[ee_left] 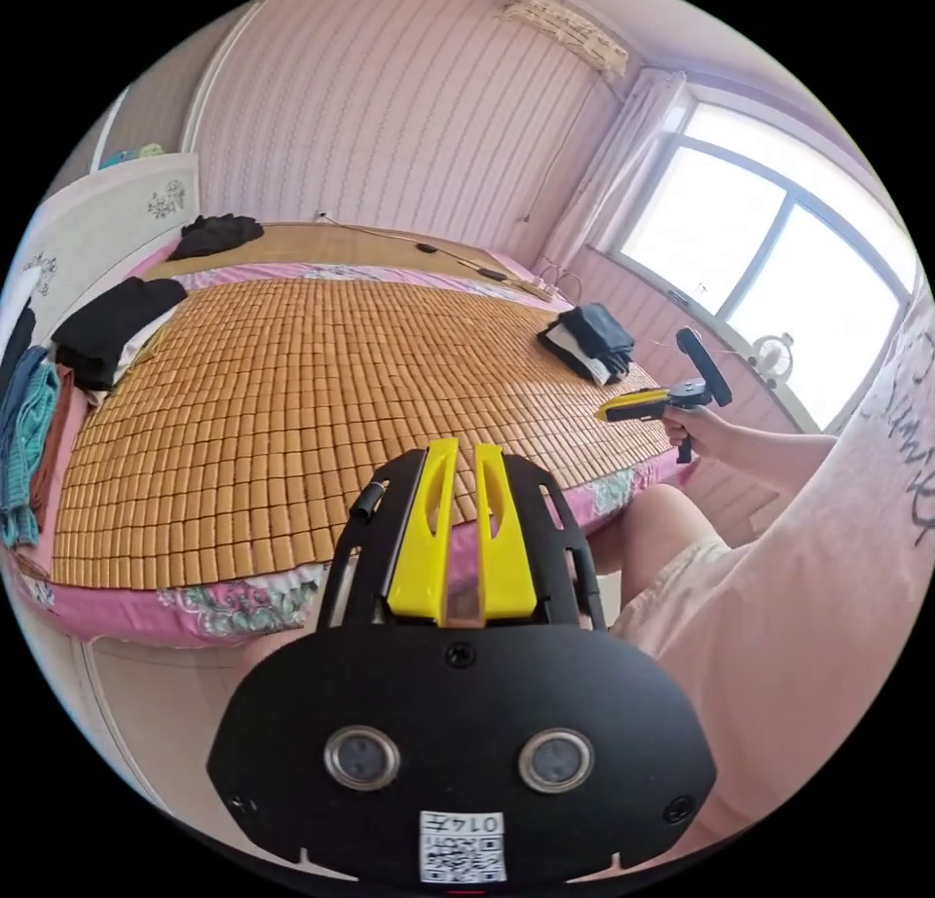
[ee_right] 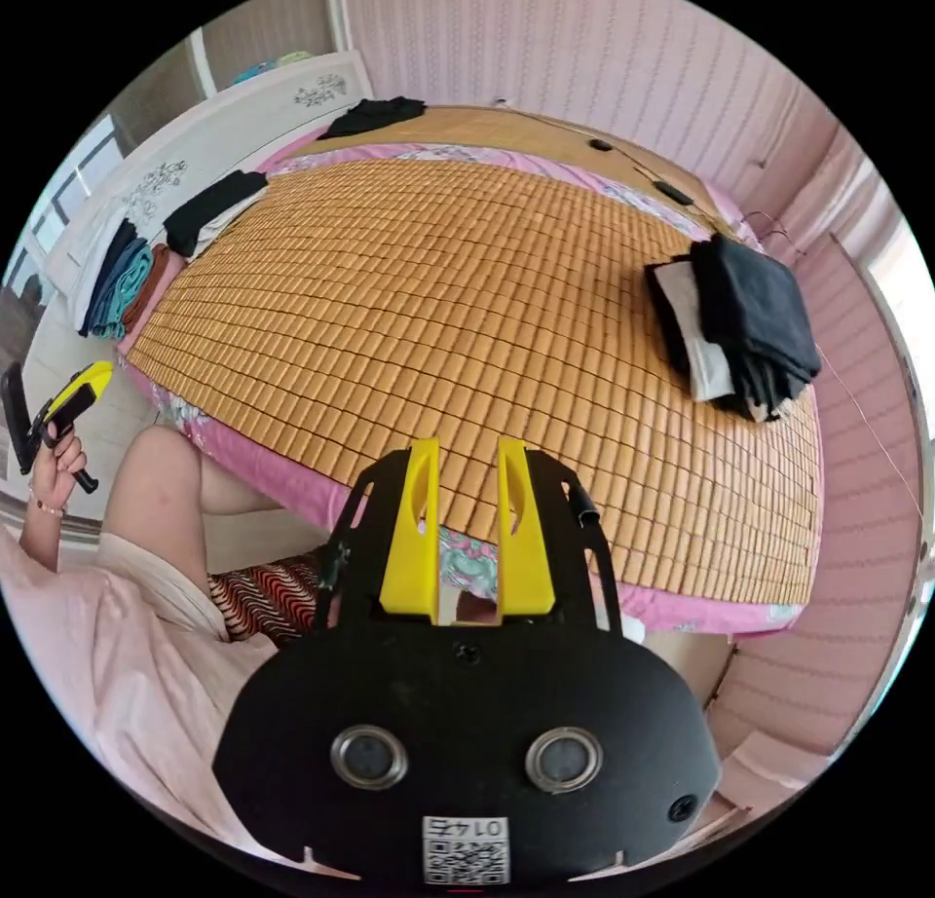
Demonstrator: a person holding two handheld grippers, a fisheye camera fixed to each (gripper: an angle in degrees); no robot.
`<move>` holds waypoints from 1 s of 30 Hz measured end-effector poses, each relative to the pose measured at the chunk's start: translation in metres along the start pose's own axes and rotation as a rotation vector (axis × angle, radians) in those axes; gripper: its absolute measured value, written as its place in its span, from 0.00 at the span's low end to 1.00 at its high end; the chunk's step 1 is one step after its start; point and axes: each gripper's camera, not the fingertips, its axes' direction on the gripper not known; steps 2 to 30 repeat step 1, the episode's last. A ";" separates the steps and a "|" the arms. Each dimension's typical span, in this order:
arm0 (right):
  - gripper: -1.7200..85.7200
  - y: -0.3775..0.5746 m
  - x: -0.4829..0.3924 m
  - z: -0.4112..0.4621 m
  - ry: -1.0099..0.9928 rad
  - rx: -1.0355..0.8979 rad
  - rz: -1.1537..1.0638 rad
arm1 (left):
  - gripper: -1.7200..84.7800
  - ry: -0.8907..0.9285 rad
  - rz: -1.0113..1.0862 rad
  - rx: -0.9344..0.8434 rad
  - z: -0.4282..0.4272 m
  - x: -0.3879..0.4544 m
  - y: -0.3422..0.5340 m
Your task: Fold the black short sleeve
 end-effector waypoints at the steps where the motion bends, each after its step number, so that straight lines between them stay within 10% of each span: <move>1: 0.12 0.034 0.025 -0.018 0.075 0.037 0.077 | 0.07 0.026 0.025 -0.001 0.007 0.010 -0.005; 30: 0.12 0.034 0.025 -0.018 0.075 0.037 0.077 | 0.07 0.026 0.025 -0.001 0.007 0.010 -0.005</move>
